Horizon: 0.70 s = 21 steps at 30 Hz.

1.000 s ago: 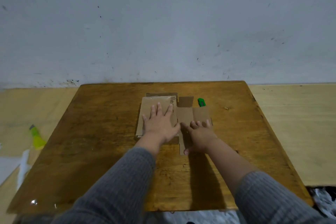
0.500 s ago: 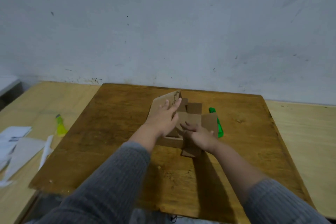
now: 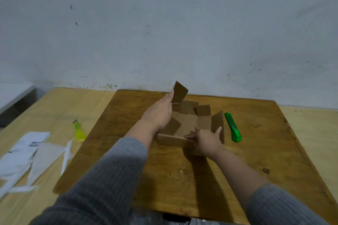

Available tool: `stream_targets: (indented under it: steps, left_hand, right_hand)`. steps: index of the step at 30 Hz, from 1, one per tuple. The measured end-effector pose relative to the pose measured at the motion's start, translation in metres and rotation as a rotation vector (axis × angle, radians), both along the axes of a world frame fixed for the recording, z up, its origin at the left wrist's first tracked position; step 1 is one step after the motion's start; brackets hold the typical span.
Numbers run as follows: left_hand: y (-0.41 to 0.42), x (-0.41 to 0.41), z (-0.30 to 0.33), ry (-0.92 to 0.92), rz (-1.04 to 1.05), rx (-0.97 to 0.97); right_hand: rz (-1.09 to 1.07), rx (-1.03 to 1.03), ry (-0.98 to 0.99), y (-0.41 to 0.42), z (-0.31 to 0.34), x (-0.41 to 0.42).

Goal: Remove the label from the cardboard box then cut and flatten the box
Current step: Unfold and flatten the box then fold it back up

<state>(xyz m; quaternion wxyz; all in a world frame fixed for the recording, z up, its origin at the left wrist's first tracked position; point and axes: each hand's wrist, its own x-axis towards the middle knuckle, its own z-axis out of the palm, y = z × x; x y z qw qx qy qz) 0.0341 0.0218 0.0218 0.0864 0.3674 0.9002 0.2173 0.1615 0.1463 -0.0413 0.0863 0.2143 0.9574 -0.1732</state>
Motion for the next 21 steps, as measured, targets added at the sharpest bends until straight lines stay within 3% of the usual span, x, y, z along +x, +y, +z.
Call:
stream_targets:
  steps: [5,7,10,21]
  left_hand:
    - [-0.026,-0.023,0.012,0.299,-0.058,-0.233]
    - [-0.036,-0.035,0.015,0.434,-0.123,-0.320]
    - [-0.062,-0.056,0.016,0.483,-0.155,-0.378]
    - [-0.112,-0.100,-0.005,-0.052,-0.112,-0.755]
  right_hand:
    - [0.035,0.169,0.077,-0.020,-0.001,-0.012]
    - [0.044,0.116,0.100,-0.034,-0.006,-0.018]
    - [-0.074,0.093,0.087,-0.047,-0.011,-0.022]
    - [-0.155,0.165,0.068,-0.059,-0.008,-0.022]
